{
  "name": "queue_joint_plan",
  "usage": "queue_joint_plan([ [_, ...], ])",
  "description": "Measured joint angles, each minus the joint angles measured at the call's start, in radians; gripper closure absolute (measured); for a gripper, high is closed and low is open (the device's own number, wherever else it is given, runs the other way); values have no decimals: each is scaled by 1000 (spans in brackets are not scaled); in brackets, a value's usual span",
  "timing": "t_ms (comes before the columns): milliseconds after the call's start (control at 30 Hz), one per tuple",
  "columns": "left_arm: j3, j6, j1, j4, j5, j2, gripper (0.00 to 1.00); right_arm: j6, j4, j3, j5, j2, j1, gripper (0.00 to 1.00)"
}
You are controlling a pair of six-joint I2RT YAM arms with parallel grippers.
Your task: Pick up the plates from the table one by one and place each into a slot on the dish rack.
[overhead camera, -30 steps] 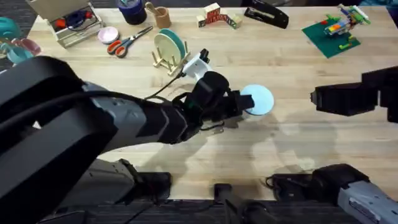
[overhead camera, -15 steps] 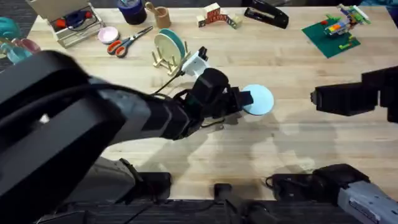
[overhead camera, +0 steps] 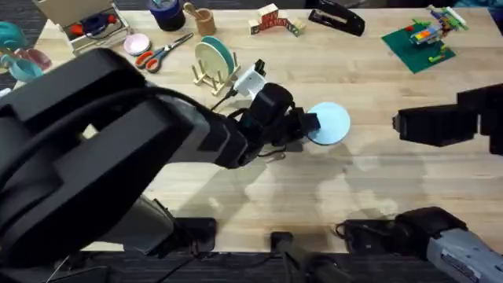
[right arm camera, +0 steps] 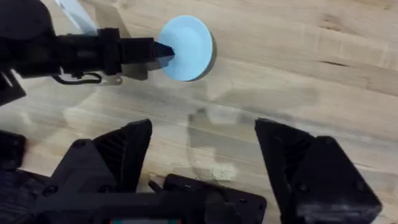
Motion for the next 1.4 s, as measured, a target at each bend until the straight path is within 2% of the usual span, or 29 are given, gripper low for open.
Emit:
queue_joint_plan([
  [267,15,-27,1,18,15,28,960,0,-2,0,0,0,0,6],
  [767,15,-33,1,18,15,28,960,1,7,0,0,0,-15,7],
  [933,15,-32,1,18,15,28,960,-1,25,0,-21,18,-96,7],
  [1233,15,-32,1,18,15,28,960,-74,119,-12,-230,142,-298,7],
  [1400,15,-33,1,18,15,28,960,-122,191,-100,-350,204,-383,7],
])
